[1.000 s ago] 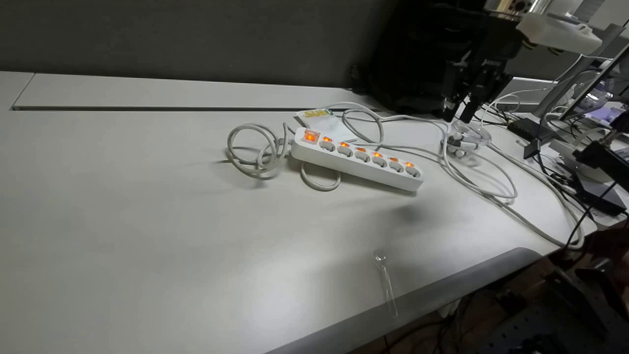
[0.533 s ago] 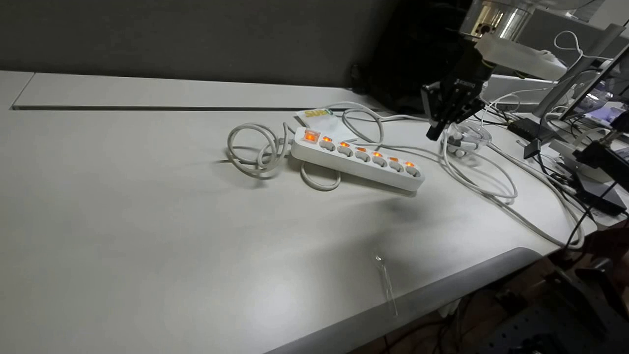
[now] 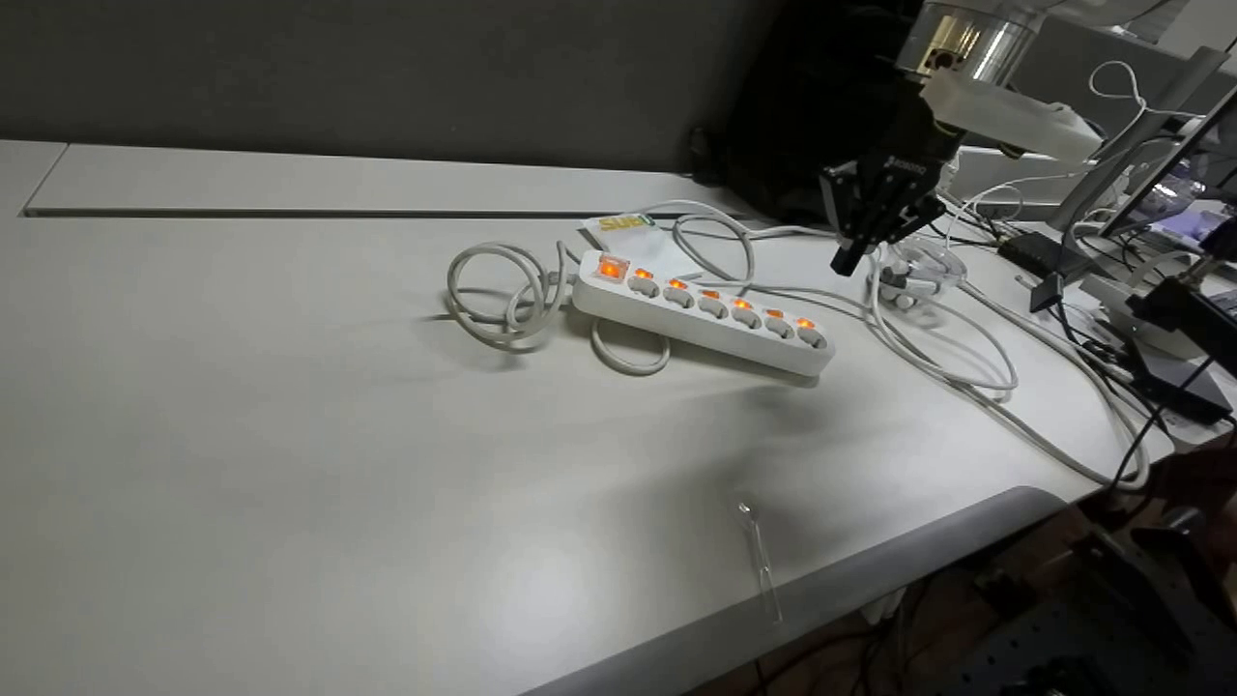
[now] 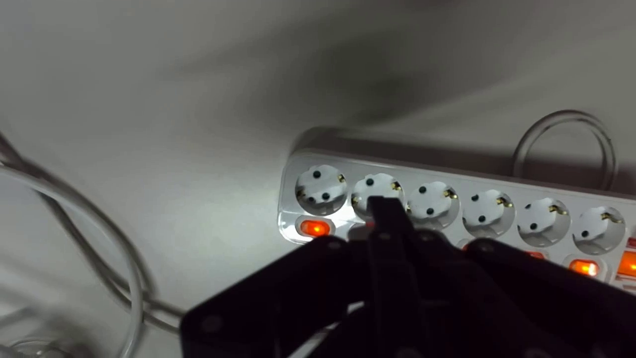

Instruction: Switch on the last slot of the extension cord

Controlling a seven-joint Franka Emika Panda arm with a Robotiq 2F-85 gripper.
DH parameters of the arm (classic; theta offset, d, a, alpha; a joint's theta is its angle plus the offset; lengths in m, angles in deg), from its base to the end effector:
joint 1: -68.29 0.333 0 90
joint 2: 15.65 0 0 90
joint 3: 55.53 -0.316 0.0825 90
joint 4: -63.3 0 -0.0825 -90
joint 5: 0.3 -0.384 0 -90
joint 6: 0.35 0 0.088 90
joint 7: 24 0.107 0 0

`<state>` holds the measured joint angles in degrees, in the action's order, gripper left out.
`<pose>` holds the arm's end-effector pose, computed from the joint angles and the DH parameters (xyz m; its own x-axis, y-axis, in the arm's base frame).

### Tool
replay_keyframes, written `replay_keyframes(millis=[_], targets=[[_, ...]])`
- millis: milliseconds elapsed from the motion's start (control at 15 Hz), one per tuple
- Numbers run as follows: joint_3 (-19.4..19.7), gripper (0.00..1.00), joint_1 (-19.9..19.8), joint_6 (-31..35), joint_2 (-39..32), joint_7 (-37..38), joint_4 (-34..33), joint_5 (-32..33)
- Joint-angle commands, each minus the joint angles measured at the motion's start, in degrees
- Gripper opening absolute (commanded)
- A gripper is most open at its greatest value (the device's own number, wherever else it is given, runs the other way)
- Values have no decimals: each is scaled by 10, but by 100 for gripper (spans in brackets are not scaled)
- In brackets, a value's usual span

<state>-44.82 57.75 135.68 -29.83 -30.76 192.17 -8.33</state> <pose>0.4931 -0.1912 0.2472 0.9322 -0.3441 -0.1122 -0.3514 -0.9347 -0.0528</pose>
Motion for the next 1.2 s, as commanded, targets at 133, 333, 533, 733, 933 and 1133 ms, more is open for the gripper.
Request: replay_keyframes(millis=[133, 333, 533, 733, 933, 1133], targets=[[-3, 0, 5, 126, -22, 56, 22, 8], [-1, 0, 9, 190, -48, 82, 31, 11], [7, 0, 14, 225, -67, 107, 41, 18], [10, 0, 15, 248, -83, 119, 46, 14], [4, 0, 6, 267, -93, 118, 48, 1], [-4, 0, -3, 266, -101, 115, 41, -10]])
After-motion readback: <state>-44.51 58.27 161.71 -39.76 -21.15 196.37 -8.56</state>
